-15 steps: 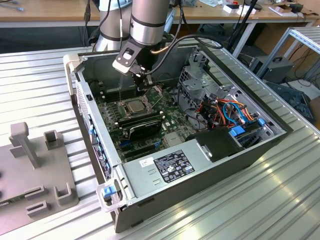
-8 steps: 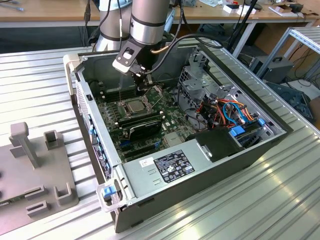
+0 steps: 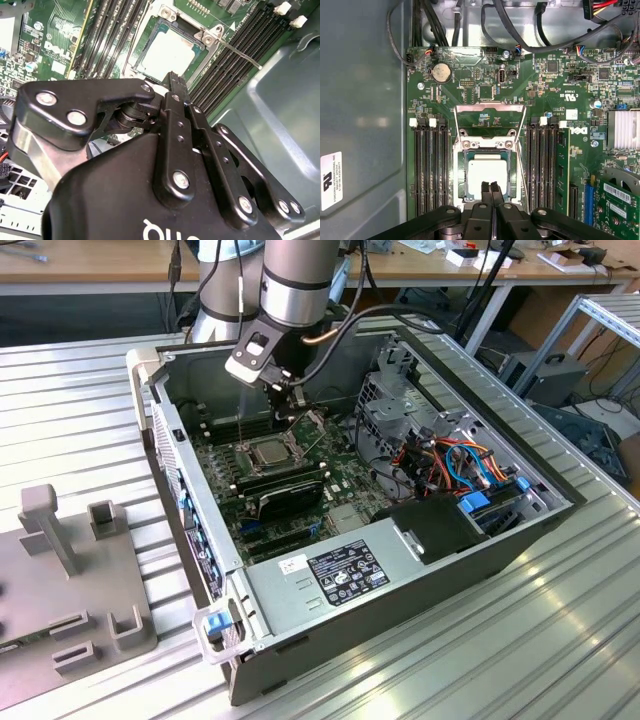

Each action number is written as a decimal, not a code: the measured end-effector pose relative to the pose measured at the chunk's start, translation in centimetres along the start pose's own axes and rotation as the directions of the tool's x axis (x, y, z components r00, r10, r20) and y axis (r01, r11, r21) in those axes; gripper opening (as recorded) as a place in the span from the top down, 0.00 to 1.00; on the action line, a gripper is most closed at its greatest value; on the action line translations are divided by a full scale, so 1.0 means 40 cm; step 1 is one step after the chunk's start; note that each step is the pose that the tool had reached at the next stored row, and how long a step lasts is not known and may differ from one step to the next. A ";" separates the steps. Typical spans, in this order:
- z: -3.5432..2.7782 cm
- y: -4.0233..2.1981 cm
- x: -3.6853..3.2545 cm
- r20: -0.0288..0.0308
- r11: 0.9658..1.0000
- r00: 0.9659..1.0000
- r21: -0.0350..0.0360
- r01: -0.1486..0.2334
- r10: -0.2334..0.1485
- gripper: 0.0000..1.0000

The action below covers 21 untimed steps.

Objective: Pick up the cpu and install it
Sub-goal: 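Close the cpu cover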

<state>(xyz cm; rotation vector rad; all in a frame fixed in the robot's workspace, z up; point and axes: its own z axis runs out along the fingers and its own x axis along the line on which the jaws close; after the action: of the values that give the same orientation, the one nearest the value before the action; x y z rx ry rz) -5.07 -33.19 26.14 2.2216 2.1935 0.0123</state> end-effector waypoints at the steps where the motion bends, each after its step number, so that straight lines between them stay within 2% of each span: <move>1: -0.001 0.000 0.000 0.000 1.000 1.000 0.000 0.000 0.000 0.89; 12: -0.008 0.000 0.000 0.000 1.000 1.000 0.000 0.000 0.000 0.89; 19: -0.020 0.000 0.000 0.000 1.000 1.000 0.000 0.000 0.000 0.89; 21: -0.029 0.001 0.000 0.000 1.000 1.000 0.000 0.000 0.000 0.89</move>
<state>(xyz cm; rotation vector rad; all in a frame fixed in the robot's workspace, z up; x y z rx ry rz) -5.07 -33.18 27.30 2.2216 2.1935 0.0123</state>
